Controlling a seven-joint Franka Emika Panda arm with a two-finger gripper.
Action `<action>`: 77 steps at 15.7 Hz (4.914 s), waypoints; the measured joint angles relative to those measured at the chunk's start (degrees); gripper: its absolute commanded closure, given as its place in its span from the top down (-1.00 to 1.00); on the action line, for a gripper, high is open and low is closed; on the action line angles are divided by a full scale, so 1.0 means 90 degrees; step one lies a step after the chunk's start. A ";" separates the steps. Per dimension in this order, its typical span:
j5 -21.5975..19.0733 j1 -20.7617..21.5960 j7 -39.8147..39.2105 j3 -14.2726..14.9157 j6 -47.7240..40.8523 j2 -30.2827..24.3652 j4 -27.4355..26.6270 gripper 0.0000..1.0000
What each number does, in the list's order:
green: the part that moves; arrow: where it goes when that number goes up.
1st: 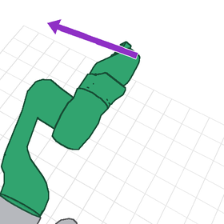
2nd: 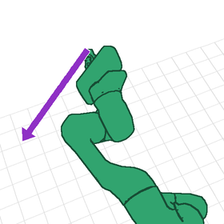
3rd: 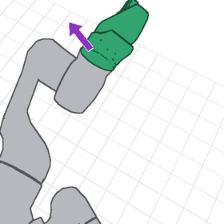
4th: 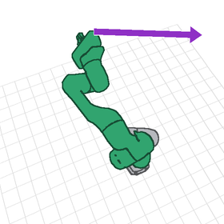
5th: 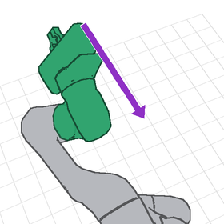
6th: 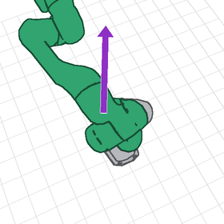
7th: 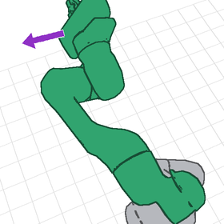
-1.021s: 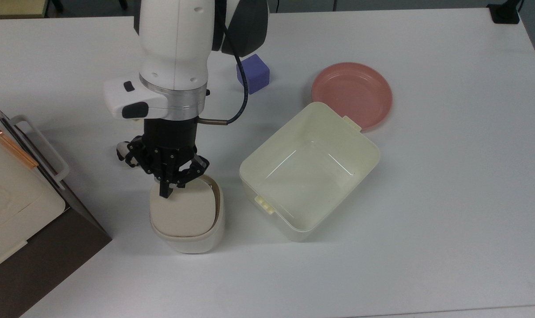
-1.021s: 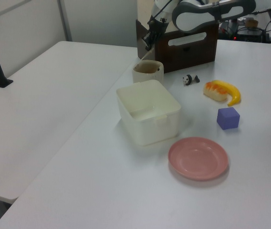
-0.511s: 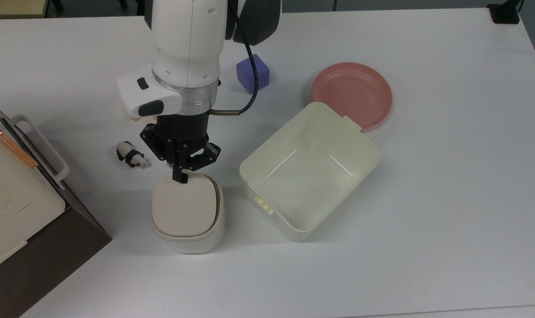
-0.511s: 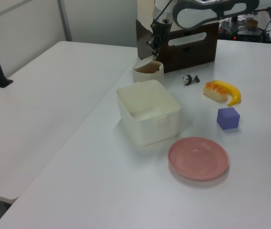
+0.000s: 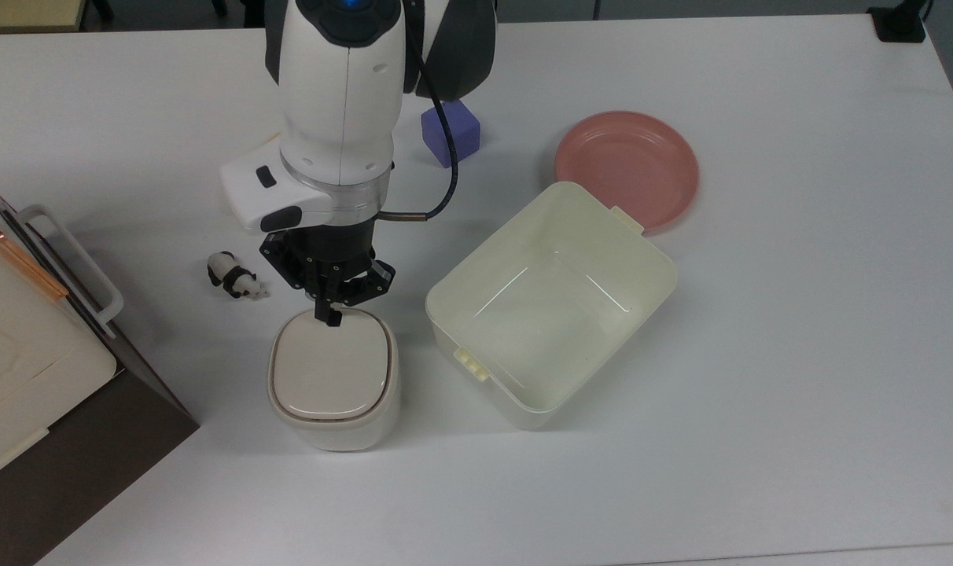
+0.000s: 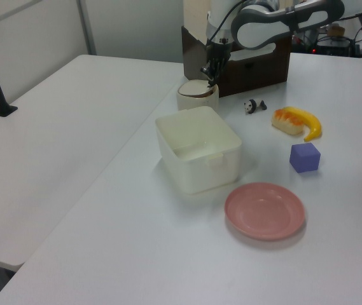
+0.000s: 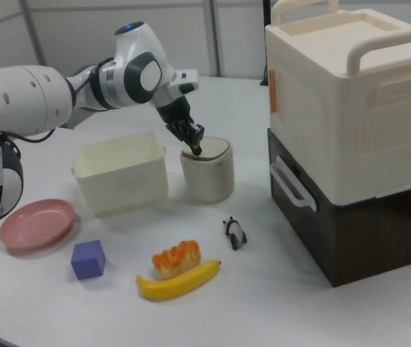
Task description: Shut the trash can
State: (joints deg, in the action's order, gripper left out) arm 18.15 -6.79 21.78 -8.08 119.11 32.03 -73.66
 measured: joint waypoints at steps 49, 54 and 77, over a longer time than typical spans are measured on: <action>-0.0027 -0.0068 -0.0108 -0.0005 0.2490 -0.0172 0.0374 -1.00; 0.0157 -0.0070 -0.0108 0.0031 0.2649 0.0343 0.0403 -1.00; 0.0376 -0.0128 -0.0151 0.0061 0.0668 0.0519 0.0349 -1.00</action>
State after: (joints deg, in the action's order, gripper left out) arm 21.54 -7.94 20.42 -7.54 125.12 36.71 -70.51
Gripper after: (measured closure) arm 0.991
